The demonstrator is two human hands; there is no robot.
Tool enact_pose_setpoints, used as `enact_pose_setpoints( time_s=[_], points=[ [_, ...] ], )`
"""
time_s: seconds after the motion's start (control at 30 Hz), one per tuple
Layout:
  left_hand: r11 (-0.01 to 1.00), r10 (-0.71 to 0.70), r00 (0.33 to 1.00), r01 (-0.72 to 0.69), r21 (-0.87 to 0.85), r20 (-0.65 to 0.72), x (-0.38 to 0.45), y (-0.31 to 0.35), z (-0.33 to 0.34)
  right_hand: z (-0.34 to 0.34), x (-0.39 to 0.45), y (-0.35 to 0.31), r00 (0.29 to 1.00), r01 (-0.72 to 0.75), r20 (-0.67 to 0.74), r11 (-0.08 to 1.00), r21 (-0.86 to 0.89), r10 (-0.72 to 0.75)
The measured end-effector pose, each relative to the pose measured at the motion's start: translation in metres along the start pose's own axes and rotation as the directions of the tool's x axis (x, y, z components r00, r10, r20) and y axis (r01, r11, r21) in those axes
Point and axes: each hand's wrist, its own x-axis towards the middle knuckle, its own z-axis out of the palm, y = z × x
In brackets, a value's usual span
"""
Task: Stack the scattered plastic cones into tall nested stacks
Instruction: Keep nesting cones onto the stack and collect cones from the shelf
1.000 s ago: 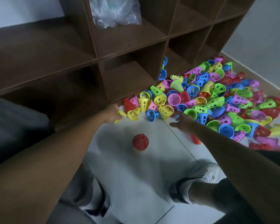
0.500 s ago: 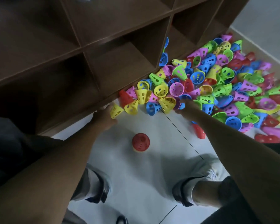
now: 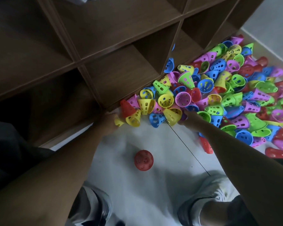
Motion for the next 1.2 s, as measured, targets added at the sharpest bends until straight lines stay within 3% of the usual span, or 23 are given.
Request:
enact_pose_setpoints(
  time_s=[0.37,0.5,0.63,0.8,0.97,1.2],
  points=[
    [0.990,-0.026,0.999,0.019,0.142,0.046,-0.010,0.010,-0.021,-0.017,-0.014,0.016,0.987,-0.012,-0.161,1.000,-0.014,0.009],
    [0.983,0.050,0.999,-0.046,0.176,-0.017,-0.032,0.028,-0.035,-0.015,-0.026,0.015,0.969,0.007,-0.246,0.998,0.064,0.009],
    [0.970,0.208,0.977,-0.199,0.138,-0.053,-0.060,0.062,-0.058,-0.015,-0.039,0.012,0.928,0.091,-0.371,0.982,0.164,-0.025],
    [0.949,0.306,0.952,-0.305,0.082,0.000,-0.078,0.074,-0.069,-0.016,-0.052,0.004,0.885,0.173,-0.462,0.957,0.234,-0.047],
    [0.921,0.371,0.927,-0.374,0.105,0.053,-0.100,0.084,-0.066,-0.012,-0.057,-0.001,0.911,0.215,-0.411,0.815,0.538,0.030],
    [0.903,0.330,0.923,-0.369,0.221,0.196,-0.111,0.094,-0.039,-0.012,-0.064,0.002,0.985,0.150,-0.166,0.687,0.711,-0.044]
  ],
)
